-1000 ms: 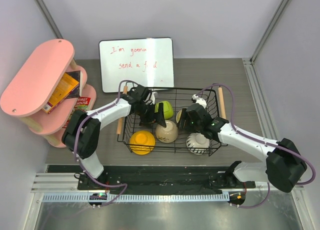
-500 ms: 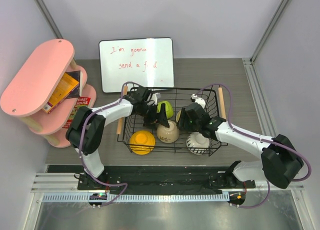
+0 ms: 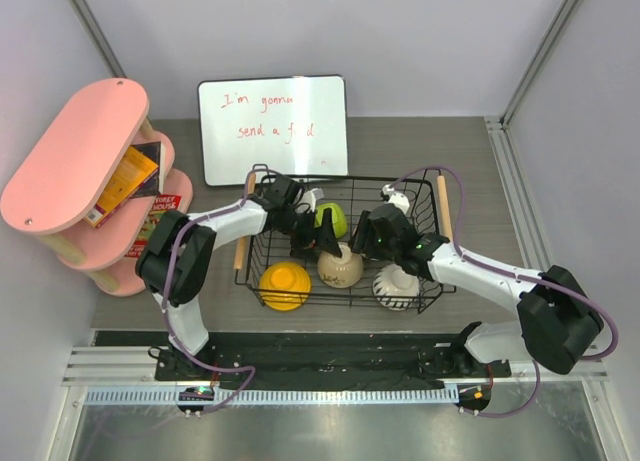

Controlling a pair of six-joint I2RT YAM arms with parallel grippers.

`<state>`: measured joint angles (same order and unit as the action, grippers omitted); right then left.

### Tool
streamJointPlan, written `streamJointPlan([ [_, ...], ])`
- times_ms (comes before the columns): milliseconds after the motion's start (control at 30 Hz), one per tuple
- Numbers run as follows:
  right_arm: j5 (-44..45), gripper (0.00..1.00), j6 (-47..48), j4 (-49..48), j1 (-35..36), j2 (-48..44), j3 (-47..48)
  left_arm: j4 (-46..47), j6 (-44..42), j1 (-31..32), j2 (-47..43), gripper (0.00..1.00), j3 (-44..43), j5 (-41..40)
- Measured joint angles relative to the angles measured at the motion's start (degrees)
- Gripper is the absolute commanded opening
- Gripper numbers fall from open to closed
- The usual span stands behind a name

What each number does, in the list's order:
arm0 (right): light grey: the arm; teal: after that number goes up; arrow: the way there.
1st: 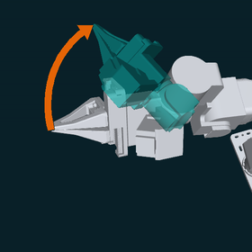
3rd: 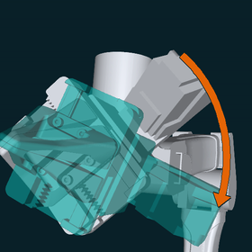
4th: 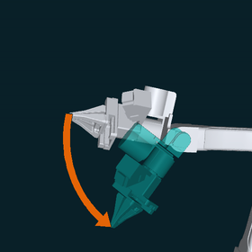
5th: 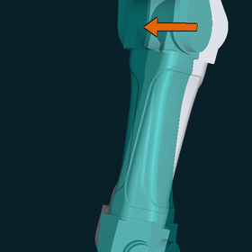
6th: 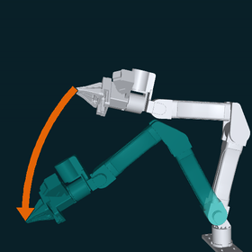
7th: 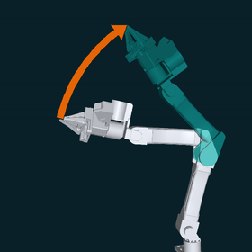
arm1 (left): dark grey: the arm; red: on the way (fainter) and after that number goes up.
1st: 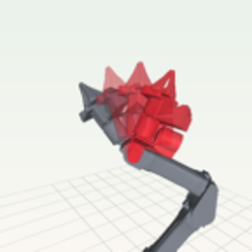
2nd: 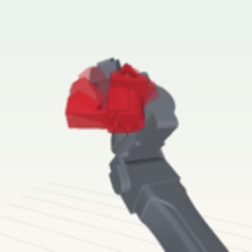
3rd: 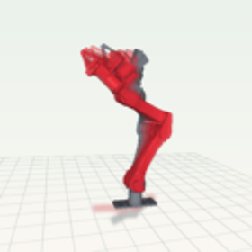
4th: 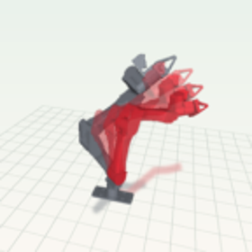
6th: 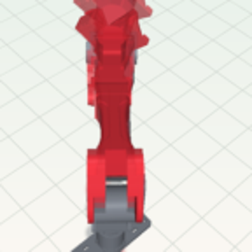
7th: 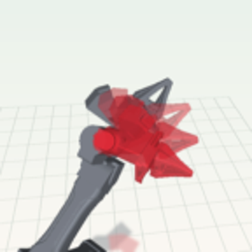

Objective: Unload the bowls from the dish rack

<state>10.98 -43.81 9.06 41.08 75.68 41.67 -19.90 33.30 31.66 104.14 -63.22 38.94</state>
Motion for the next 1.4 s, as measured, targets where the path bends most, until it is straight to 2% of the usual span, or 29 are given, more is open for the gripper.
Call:
streamJointPlan([
  [167, -1.3, 0.57, -0.3, -0.5, 0.2, 0.3, -0.1, 3.2, 1.1, 0.3, 2.3, 0.82, 1.1, 6.6],
  [333, -1.5, 0.56, -1.0, -1.5, 0.2, 0.8, -0.5, 4.5, 1.4, 0.5, 2.6, 0.77, 1.4, 7.7],
  [533, -1.3, 0.57, -1.6, -2.2, 0.2, 0.9, -1.0, 4.6, 2.1, 0.5, 2.6, 0.58, 1.4, 7.7],
  [633, -1.0, 0.58, -1.6, -2.2, 0.3, 0.9, -1.0, 4.6, 2.2, 0.6, 2.6, 0.35, 1.4, 7.6],
  [667, -1.0, 0.59, -1.6, -2.2, 0.3, 0.9, -1.0, 4.6, 2.3, 0.6, 2.6, 0.18, 1.3, 7.6],
  [700, -0.8, 0.59, -1.6, -2.2, 0.3, 0.9, -1.0, 4.6, 2.3, 0.6, 2.6, 0.06, 1.3, 7.6],
  [733, -0.7, 0.6, -1.6, -2.1, 0.3, 0.8, -1.0, 4.6, 2.3, 0.6, 2.6, 0.0, 1.3, 7.6],
  [1133, -0.1, 0.63, -0.2, 4.4, 0.7, -2.2, 1.5, 4.2, 3.6, 1.2, 1.7, 0.0, 0.7, 5.7],
  [1400, 0.8, 0.63, 0.5, 9.0, 0.8, -5.0, 5.2, -0.2, 3.8, 1.7, -1.6, 0.0, -3.2, -0.9],
])
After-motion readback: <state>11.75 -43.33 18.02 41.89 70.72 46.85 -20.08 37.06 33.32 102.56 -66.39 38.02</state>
